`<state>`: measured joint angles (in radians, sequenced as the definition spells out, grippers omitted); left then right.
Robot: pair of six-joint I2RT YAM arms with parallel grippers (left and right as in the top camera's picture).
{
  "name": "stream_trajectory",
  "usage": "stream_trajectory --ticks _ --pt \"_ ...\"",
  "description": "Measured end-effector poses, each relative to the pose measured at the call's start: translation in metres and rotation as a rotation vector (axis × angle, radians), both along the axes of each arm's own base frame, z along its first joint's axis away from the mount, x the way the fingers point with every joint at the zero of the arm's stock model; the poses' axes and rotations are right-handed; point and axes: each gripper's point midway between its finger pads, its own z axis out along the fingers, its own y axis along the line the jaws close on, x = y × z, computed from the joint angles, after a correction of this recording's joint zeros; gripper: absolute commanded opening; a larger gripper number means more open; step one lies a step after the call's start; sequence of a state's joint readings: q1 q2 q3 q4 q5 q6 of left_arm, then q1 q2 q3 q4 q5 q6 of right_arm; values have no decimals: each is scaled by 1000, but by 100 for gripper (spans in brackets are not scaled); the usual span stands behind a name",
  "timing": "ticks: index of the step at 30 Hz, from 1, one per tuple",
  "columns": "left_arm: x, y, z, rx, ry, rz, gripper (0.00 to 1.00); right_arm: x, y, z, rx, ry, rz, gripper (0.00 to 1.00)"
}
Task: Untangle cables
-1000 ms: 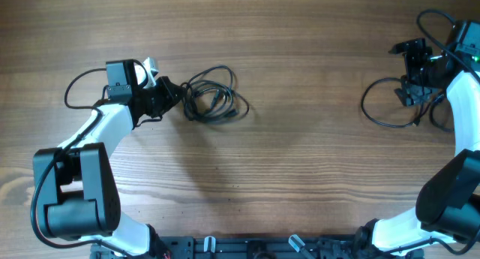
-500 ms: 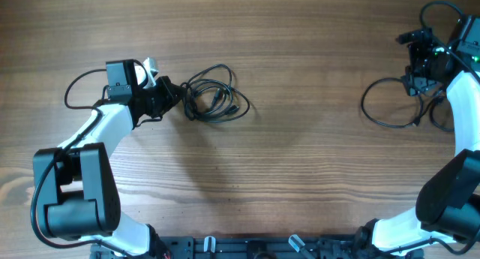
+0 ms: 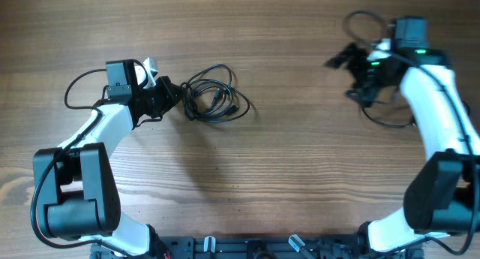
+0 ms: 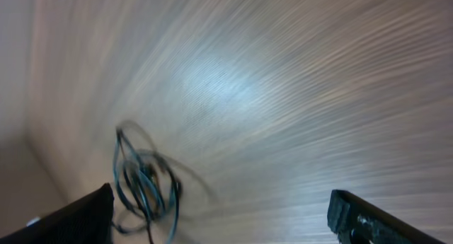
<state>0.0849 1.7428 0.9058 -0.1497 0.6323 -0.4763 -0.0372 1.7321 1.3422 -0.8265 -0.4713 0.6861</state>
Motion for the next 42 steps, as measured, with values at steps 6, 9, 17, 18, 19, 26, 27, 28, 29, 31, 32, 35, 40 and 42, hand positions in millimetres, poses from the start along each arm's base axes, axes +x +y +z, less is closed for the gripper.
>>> stream_trajectory --ticks 6,9,17,18,19,26,27,28,29,31,32,35,40,42 --pt "0 0 0 0 0 0 4 -18 99 -5 -92 -57 247 100" --pt "0 0 0 0 0 0 4 -18 128 -2 -120 -124 305 100" --pt "0 0 0 0 0 -1 4 -19 151 4 -106 -178 359 100" --pt "0 -1 0 0 0 -4 4 -21 154 4 -111 -187 382 100" --pt "0 -3 0 3 0 -6 4 -23 158 4 -115 -196 406 100" --pt "-1 -29 -3 55 -18 -61 4 -31 190 7 -116 -265 508 100" --pt "-2 -34 -3 57 -21 -72 4 -27 197 6 -111 -288 516 100" --pt "-2 -38 -3 60 -24 -80 4 -24 201 5 -108 -305 528 100" --pt "-3 -42 -3 67 -27 -89 4 -21 210 2 -103 -332 550 100" --pt "-3 -46 -3 74 -30 -98 4 -19 227 -5 -77 -365 594 100" --pt "-3 -48 -3 76 -34 -102 4 -20 236 -11 -67 -367 617 99" --pt "-4 -51 -3 80 -35 -107 4 -32 260 -39 -48 -336 680 87" --pt "-3 -48 -5 97 -35 -96 4 -47 283 -85 -47 -281 748 70" --pt "-2 -47 -5 102 -35 -93 4 -49 286 -95 -52 -272 763 60"
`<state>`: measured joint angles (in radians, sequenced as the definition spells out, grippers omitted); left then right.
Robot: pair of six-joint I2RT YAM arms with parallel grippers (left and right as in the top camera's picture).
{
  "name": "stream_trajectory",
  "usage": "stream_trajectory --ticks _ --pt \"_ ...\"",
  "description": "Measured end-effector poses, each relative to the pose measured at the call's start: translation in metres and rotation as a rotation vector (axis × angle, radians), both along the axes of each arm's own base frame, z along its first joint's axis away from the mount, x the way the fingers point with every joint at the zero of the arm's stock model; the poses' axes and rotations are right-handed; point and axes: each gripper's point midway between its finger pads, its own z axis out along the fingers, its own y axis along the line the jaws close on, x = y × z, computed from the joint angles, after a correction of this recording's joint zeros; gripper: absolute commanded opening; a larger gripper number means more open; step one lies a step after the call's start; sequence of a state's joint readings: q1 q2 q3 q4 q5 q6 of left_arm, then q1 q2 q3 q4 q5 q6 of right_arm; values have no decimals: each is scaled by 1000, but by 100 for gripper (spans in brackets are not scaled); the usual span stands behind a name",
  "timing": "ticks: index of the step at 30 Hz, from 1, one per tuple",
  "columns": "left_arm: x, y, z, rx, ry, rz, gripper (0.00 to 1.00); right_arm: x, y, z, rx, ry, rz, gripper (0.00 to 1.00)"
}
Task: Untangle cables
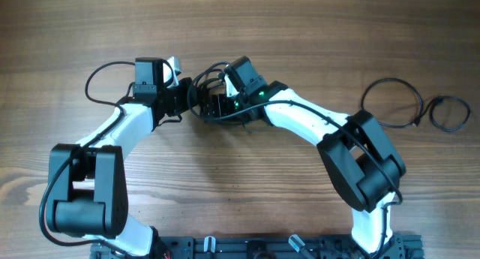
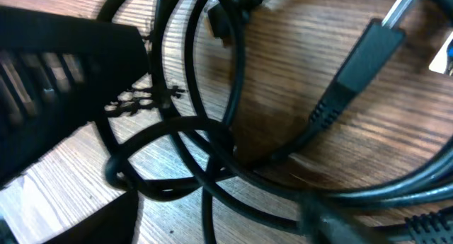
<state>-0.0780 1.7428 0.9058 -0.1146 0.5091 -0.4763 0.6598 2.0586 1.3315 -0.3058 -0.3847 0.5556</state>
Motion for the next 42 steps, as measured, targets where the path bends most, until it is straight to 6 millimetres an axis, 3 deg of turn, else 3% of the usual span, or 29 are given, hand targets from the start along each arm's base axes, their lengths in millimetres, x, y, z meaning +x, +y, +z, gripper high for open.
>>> stream_trajectory --ticks 5,6,9,14,22,29,33,34,35,36,37,38,39,41,42 --pt "1 1 -1 7 -1 5 4 9 -8 -5 -52 -38 -36 34" --pt "1 3 -1 16 0 11 4 10 -10 -5 -60 -43 -43 23" --pt "3 8 -4 46 -2 33 4 11 -19 -11 -110 -48 -64 4" --pt "4 15 -7 81 0 57 4 15 -37 -17 -176 -40 -105 4" --pt "3 33 -11 91 32 105 4 38 -99 -24 -196 98 -301 4" --pt "2 35 -11 74 40 107 6 39 -101 -24 -177 121 -317 10" --pt "2 35 -11 72 43 111 15 38 -101 -24 -174 127 -317 11" --pt "2 36 -11 72 43 111 18 38 -101 -24 -174 126 -317 11" --pt "2 36 -11 72 43 112 30 38 -101 -24 -172 125 -316 13" --pt "2 37 -11 73 43 113 55 38 -100 -23 -171 125 -316 18" --pt "2 37 -11 74 42 115 71 38 -100 -23 -168 125 -315 24" --pt "2 38 -11 75 43 119 100 38 -99 -23 -165 127 -312 27" --pt "2 39 -11 75 44 120 100 38 -99 -23 -166 127 -313 29" --pt "3 39 -11 74 43 122 100 37 -100 -24 -169 133 -318 46" --pt "3 39 -11 73 45 125 100 38 -101 -24 -168 133 -322 66"
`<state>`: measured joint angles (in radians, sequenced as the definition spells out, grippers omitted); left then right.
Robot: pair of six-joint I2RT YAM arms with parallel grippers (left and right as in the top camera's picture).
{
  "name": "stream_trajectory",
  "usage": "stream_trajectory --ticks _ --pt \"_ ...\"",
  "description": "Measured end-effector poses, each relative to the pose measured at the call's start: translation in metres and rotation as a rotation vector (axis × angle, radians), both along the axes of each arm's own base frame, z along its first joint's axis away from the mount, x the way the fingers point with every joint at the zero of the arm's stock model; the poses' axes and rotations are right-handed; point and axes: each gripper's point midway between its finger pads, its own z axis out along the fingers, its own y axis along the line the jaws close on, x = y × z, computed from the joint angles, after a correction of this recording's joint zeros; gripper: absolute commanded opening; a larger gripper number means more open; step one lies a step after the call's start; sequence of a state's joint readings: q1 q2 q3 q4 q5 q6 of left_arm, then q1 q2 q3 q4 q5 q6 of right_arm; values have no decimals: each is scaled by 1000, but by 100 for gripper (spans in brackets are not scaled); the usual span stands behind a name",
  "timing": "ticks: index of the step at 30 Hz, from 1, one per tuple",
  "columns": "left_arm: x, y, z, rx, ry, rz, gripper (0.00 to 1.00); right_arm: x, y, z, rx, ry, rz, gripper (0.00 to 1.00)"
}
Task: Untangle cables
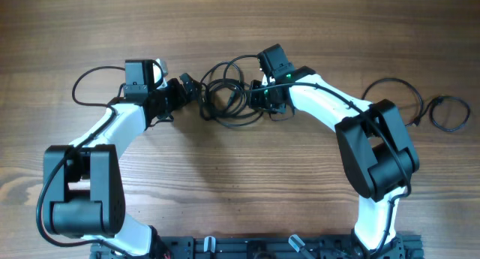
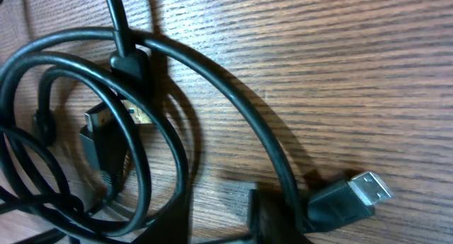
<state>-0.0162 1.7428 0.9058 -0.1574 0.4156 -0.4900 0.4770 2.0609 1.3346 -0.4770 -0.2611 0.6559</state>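
A tangle of black cables (image 1: 225,100) lies on the wooden table at the middle back. My left gripper (image 1: 187,88) is at the tangle's left edge and looks shut on a strand there. At the tangle's right edge sits my right gripper (image 1: 259,94). In the right wrist view its fingers (image 2: 177,223) stand a little apart over bare wood, the gripper (image 2: 223,219) holding nothing. A looped strand (image 2: 233,109) runs down against the right finger. A USB plug (image 2: 357,191) lies just to its right, and another plug (image 2: 106,134) lies inside the loops.
A separate black cable (image 1: 394,101) with a small coil (image 1: 450,112) lies at the far right of the table (image 1: 240,184). A white tag (image 1: 157,65) sits by the left wrist. The left arm's own lead loops out at the left (image 1: 90,82).
My right gripper has moved right, from over the middle of the tangle to its right edge. The left gripper has shifted slightly left, and the tangle now spreads wider between them.
At first my right gripper was at the far right by the separate cable while the left sat at the tangle's left edge. Then the right arm was reaching across, low over the tangle's middle. Now it sits at the right edge, with the tangle spread out.
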Motion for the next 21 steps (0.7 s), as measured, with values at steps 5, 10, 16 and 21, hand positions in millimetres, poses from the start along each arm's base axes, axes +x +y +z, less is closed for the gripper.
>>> stream_trajectory --ticks 5,10,16,21 --pt "0 0 0 0 0 1 100 11 9 14 46 -46 9 100" --pt "0 0 0 0 0 1 100 12 8 14 46 -47 7 100" --pt "0 0 0 0 0 1 100 12 8 13 44 -48 6 100" --pt "0 0 0 0 0 1 100 12 8 13 44 -48 6 100"
